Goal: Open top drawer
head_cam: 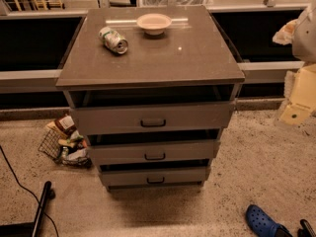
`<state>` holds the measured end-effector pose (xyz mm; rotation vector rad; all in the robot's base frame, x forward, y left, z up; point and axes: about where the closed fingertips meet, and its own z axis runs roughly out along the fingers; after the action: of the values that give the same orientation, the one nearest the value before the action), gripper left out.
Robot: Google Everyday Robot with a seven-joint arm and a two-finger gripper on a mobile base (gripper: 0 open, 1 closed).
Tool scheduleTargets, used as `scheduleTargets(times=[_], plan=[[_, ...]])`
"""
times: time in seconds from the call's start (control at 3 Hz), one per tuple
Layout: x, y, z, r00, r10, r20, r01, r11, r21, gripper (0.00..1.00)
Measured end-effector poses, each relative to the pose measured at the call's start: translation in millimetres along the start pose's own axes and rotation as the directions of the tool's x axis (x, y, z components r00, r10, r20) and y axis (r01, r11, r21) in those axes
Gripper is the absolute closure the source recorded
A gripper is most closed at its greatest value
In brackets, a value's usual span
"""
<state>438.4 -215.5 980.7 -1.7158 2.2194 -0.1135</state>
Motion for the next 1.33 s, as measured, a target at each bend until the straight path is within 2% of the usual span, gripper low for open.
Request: scheduleTargets(times=[0.67,1.0,1.33], plan=[[0.9,-1.2,4.8,1.000,-0.003,-0.008,0.002,1.0000,-0.009,0.00],[3.7,-0.5,46.4,0.999,-0.042,-0.015,0.040,0.9967,-0.070,0.00],[6.6,5.3,103.4,0.997,-0.071,0.022,0.074,0.9864,-0.147,0.00]])
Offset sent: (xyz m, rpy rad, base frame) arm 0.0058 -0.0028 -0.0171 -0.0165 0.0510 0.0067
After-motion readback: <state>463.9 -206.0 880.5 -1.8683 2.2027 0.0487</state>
